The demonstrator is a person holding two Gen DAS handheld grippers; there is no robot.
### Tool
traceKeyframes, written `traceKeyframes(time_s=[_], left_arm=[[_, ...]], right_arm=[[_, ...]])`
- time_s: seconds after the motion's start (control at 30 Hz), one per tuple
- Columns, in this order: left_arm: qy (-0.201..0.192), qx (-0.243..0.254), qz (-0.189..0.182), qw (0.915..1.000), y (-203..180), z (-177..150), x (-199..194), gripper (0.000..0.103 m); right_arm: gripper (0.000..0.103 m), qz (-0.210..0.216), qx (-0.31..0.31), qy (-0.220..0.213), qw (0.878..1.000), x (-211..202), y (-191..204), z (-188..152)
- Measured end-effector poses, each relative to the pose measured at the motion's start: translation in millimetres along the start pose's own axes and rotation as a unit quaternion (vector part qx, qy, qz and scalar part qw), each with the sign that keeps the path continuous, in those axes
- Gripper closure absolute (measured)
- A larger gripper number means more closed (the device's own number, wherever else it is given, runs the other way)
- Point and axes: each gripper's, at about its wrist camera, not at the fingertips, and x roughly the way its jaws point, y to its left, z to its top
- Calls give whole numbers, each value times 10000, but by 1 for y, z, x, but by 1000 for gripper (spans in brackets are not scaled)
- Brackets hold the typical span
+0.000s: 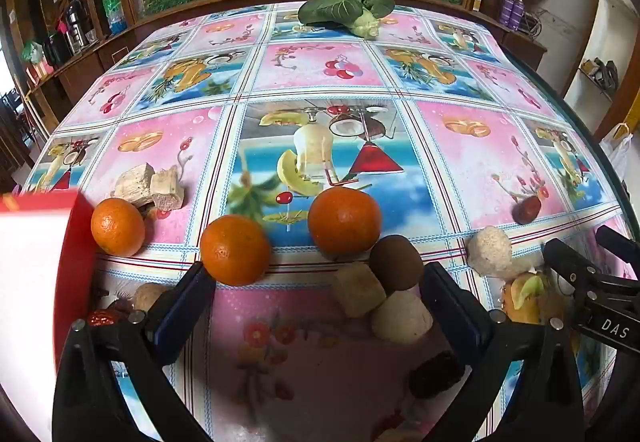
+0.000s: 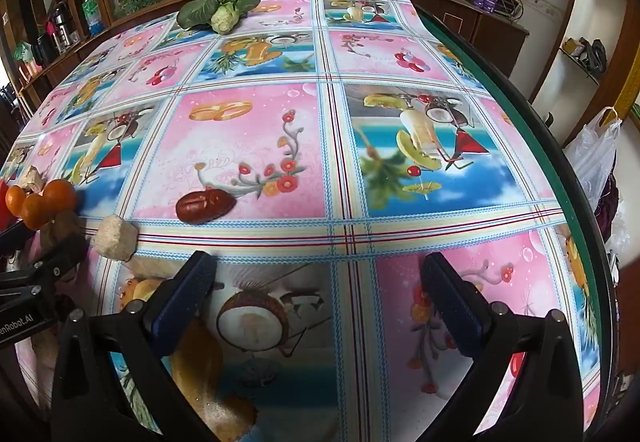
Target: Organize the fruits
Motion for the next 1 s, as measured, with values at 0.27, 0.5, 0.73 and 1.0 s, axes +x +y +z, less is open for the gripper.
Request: traceKeyframes(time_s=[0.27, 0.5, 0.73, 1.0], left_arm=[[11, 0, -1, 10000, 0, 0, 0, 1], [13, 0, 1, 10000, 0, 0, 0, 1], [162, 22, -26, 9999, 1, 1, -1, 1], [-501, -246, 410, 9976, 24, -13, -62, 1]], right_arm=[[0, 5, 4, 0, 10000, 0, -1, 0], [0, 3, 19, -2, 10000, 0, 0, 0], [0, 504, 382, -488, 9968, -31, -12, 2], [0, 860, 300, -1537, 9839, -101, 19, -5]])
